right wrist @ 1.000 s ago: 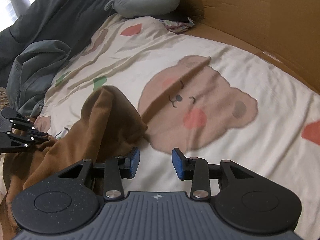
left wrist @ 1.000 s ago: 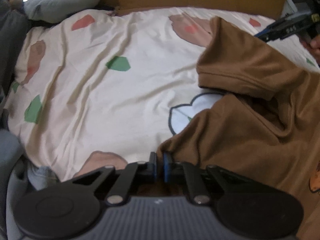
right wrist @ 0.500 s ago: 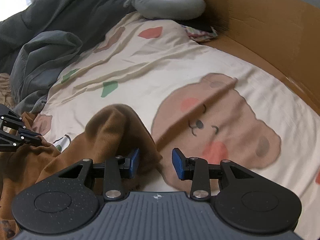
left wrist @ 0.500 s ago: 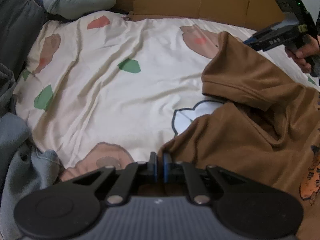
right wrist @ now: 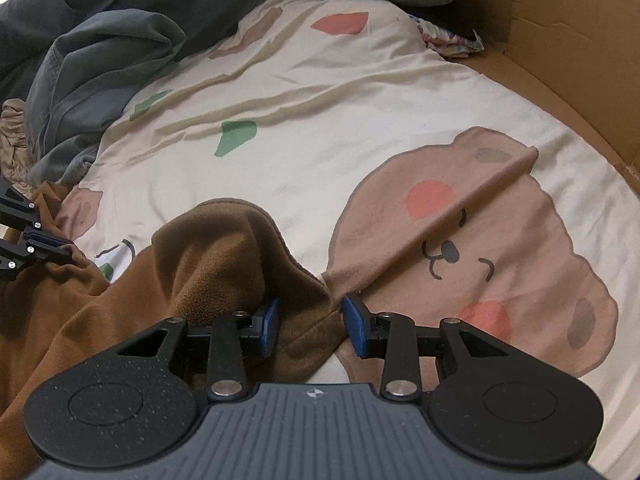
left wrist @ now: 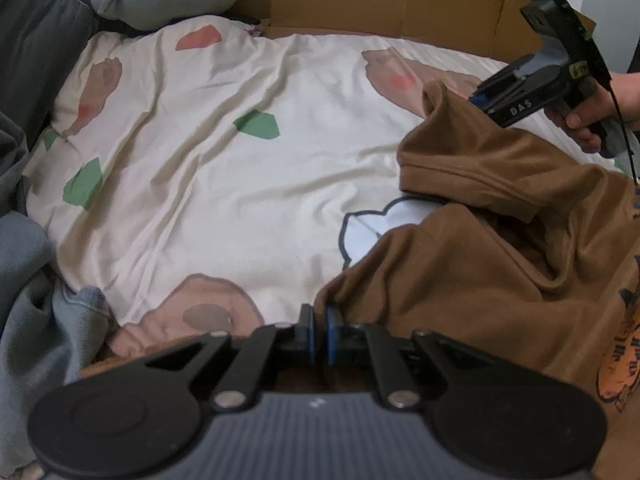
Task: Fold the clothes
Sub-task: 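Grasp the shirt edge with the left tool while the right tool grasps another edge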
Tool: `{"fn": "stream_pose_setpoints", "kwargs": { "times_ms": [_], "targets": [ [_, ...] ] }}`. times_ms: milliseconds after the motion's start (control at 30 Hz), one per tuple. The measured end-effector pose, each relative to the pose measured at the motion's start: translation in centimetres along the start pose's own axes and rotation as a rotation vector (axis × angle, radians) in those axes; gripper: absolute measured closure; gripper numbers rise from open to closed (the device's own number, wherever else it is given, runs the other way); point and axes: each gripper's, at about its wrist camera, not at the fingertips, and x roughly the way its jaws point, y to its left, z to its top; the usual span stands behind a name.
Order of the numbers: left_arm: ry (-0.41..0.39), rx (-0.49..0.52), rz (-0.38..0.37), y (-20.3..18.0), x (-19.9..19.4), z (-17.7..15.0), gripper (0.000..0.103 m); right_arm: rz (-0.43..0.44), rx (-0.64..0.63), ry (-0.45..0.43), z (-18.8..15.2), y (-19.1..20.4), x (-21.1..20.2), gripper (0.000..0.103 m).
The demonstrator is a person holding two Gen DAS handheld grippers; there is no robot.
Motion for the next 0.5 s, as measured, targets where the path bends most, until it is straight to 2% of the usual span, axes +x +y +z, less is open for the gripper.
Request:
{"fn": "stream_pose_setpoints", "kwargs": {
  "times_ms": [33, 100, 167, 267, 300, 500],
  "targets": [
    [-0.001, -0.001, 0.001, 0.0, 0.0, 0.0, 0.097, -0.002, -0.007, 0.001, 0.0, 0.1, 0.0, 0.071],
    [-0.01, -0.02, 0.009, 0.1, -0.1, 0.0, 0.097, -0.013, -0.028, 0.009, 0.0, 0.5, -0.2, 0.088],
    [-0.018, -0.039, 0.018, 0.2, -0.3, 0.0, 0.097, -0.021, -0.034, 0.016, 0.1, 0.5, -0.6, 0.094],
    [-0.034, -0.058, 0.033, 0.3, -0.6, 0.2, 0.098, -0.06, -0.056, 0.009, -0.1, 0.6, -1.8, 0.096],
    [-0.044, -0.053, 0.041, 0.2, -0.9, 0.3, 0.098, -0.079, -0.064, 0.006, -0.2, 0.6, -2.3, 0.1],
    [-0.104, -0.051, 0.11, 0.4, -2.5, 1.1, 0.098, -0.197, -0.066, -0.001, -1.2, -0.2, -5.8, 0.1]
  ]
}}
